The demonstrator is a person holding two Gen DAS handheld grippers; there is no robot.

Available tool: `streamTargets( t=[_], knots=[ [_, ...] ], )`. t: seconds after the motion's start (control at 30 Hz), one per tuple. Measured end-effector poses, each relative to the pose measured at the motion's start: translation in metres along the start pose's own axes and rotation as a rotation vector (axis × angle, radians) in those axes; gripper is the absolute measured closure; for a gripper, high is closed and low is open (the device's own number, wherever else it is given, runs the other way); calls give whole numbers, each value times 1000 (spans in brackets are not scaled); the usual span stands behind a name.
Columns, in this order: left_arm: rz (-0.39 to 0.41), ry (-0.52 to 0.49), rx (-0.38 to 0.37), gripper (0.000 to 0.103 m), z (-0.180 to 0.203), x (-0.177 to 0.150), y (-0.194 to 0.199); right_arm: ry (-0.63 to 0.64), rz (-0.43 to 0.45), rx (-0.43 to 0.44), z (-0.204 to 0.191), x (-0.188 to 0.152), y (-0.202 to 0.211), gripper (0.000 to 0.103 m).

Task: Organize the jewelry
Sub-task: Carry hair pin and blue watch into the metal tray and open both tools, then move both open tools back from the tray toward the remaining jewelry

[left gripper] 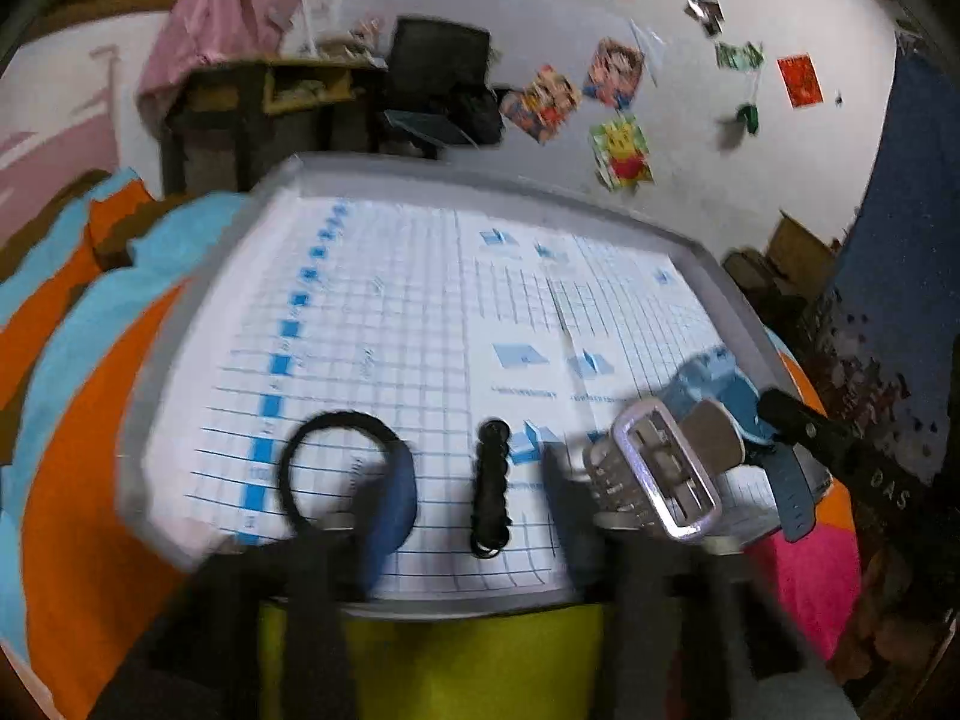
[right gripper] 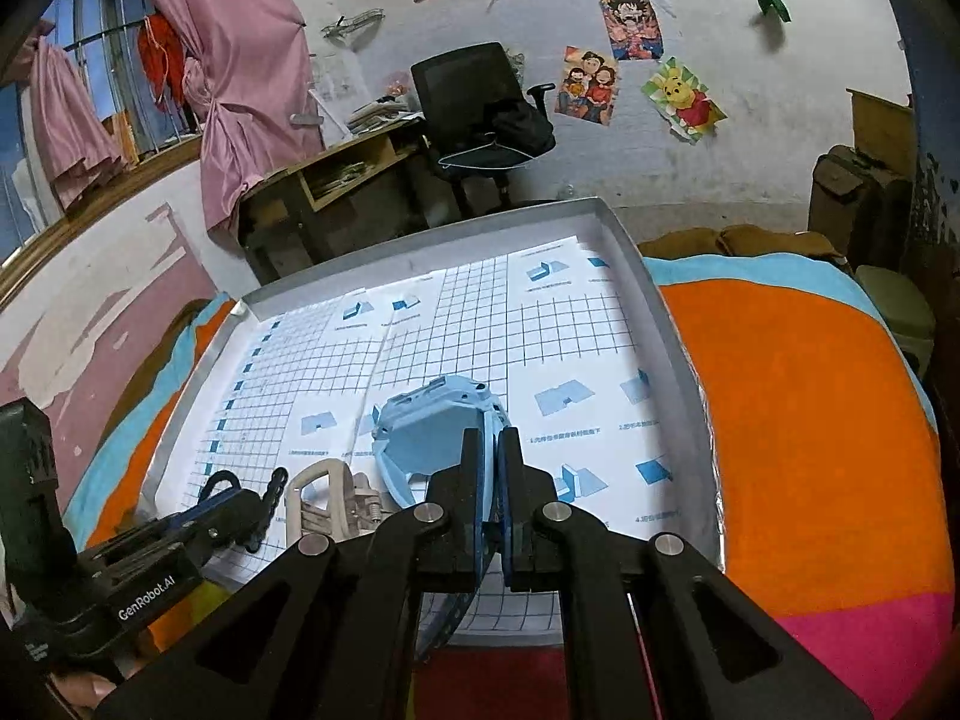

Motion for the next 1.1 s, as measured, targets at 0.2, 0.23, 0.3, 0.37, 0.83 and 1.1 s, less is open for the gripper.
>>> streamTargets(
  t=[0.2, 0.23, 0.3, 0.37, 0.83, 1.1],
  knots=[
    [120, 24, 14, 16, -8, 8, 41, 25, 35, 16, 3, 1, 21, 97],
    [133, 14, 17, 15, -9, 8, 47, 40, 46, 16, 2, 1, 28, 94],
    [157, 7, 21, 7, -10, 10, 62, 64, 68, 15, 1, 3, 42, 80],
    [182, 10, 26, 5, -14, 12, 78, 71, 98, 24, -1, 7, 59, 61],
    [365, -69, 53, 0, -24, 19, 199, 156, 276, 65, -35, 14, 185, 7],
    [441, -77, 41, 0, -33, 7, 273, 154, 330, 89, -50, 5, 255, 3]
  ],
)
Point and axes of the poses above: each gripper's, at about its wrist camera, not at the fingertips, and y roughly against the way its jaws point, z to its right, x to its top, the point moved 4 cm from there along -y, roughly the way its jaws point, and after that the axes turned 14 degrees about z, right-handed, at the moved point
